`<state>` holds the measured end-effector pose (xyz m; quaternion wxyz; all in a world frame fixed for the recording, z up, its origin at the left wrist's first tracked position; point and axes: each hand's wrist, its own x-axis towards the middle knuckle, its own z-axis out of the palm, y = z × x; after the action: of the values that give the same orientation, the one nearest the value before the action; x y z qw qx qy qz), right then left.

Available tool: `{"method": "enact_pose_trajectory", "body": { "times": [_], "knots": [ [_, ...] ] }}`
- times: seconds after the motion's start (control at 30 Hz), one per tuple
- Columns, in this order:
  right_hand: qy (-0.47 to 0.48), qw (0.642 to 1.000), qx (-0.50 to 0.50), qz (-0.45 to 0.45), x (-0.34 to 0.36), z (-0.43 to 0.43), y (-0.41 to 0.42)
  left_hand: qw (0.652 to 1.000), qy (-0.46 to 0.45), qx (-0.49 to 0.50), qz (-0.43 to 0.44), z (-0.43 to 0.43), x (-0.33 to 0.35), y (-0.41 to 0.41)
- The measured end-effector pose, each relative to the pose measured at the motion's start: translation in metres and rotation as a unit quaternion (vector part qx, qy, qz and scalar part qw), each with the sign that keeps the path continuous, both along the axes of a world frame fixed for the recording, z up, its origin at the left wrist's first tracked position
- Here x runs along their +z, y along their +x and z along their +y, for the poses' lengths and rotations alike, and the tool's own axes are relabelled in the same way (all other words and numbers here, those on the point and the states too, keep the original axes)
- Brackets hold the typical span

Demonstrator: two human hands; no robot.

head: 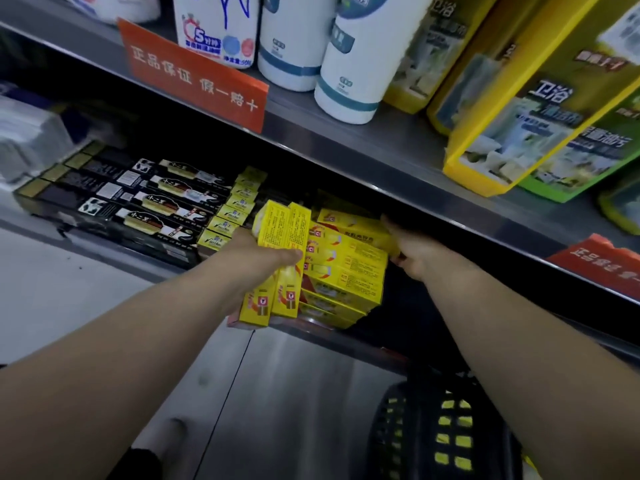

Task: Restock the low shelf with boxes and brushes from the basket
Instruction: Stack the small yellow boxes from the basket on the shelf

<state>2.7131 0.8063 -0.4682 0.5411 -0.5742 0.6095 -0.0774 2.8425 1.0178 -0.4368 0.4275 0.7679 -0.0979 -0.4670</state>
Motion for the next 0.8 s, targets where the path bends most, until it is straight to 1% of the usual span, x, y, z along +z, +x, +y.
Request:
{"method": "enact_pose_trajectory", "body": {
  "times": [0.07,0.17,0.27,0.37,0.53,0.6,0.63,0.67,0.7,0.73,0.77,0.8],
  "knots": [
    [0.011,1.000,0.025,-0.001,-0.006,-0.003,0.003,1.000,-0.001,0.005,0.006,-0.001,-0.003,0.001],
    [-0.001,0.997,0.072,0.027,-0.012,-0.004,0.004,1.000,0.000,0.012,0.004,-0.003,-0.007,0.003],
    [-0.009,0.993,0.114,0.022,-0.013,0.000,0.007,1.000,-0.006,0.017,0.001,-0.003,-0.010,0.006],
    [-0.019,0.991,0.132,0.019,-0.010,0.003,0.009,0.999,-0.026,0.023,0.018,-0.003,-0.009,0.006],
    [-0.027,0.988,0.150,0.016,-0.013,0.007,0.010,0.994,-0.074,0.032,0.076,-0.003,-0.008,0.004],
    [-0.048,0.984,0.165,0.040,-0.009,0.011,0.011,0.994,-0.078,0.031,0.074,-0.003,-0.008,0.004],
    [-0.078,0.976,0.188,0.082,-0.005,0.014,0.012,0.994,-0.080,0.031,0.074,-0.003,-0.008,0.004],
    [-0.123,0.955,0.227,0.148,0.001,0.016,0.013,0.993,-0.082,0.029,0.075,-0.003,-0.007,0.004],
    [-0.179,0.924,0.268,0.205,0.008,0.020,0.014,0.993,-0.084,0.026,0.077,-0.002,-0.007,0.004],
    [-0.233,0.897,0.305,0.220,0.016,0.024,0.015,0.993,-0.084,0.023,0.081,-0.002,-0.006,0.003],
    [-0.271,0.876,0.348,0.194,0.025,0.031,0.016,0.992,-0.085,0.017,0.087,-0.002,-0.005,0.003],
    [-0.300,0.854,0.398,0.147,0.034,0.038,0.015,0.992,-0.084,0.008,0.095,-0.002,-0.004,0.003]
  ]
}}
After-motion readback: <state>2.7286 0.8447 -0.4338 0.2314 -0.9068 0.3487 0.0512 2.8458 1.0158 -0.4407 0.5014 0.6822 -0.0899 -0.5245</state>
